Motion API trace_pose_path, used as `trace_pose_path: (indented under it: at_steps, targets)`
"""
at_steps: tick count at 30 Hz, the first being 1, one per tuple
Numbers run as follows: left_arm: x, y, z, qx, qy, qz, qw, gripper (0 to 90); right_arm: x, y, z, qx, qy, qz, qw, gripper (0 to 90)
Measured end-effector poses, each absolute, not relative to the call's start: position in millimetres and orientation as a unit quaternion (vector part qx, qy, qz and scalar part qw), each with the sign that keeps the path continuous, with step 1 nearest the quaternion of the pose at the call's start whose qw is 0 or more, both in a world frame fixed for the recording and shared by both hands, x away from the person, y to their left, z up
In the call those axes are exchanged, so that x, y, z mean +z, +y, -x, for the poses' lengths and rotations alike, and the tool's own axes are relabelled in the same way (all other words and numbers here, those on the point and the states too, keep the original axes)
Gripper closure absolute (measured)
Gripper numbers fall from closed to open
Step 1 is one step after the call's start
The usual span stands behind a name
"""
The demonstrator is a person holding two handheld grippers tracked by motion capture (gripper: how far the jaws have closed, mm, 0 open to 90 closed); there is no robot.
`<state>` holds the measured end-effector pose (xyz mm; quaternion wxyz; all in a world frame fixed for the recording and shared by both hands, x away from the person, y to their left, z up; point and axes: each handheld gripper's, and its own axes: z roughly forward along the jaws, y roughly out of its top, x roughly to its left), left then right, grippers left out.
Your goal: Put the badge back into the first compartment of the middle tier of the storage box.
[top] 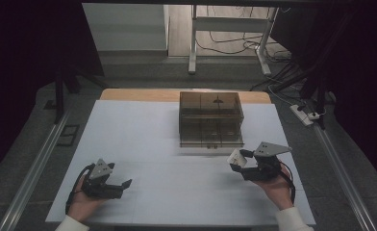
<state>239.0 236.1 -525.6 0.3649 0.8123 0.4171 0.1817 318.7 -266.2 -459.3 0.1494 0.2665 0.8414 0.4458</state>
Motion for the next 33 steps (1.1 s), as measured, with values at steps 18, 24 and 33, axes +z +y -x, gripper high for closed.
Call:
trace_pose_path:
  at_steps: [18, 24, 33]
  targets:
    - [-524.3, 237.0, -238.4, 0.185, 0.417, -0.81, 0.368, 10.9, -454.9, -252.7, -324.0, 0.447, 0.841, -0.262, 0.158, 33.0]
    - [-524.1, 237.1, -237.9, 0.186, 0.416, -0.81, 0.368, 10.9, -453.2, -249.0, -326.0, 0.447, 0.84, -0.263, 0.159, 33.0]
    - [-524.1, 236.6, -237.7, 0.186, 0.416, -0.81, 0.369, 10.9, -452.0, -242.5, -330.2, 0.447, 0.839, -0.265, 0.162, 33.0]
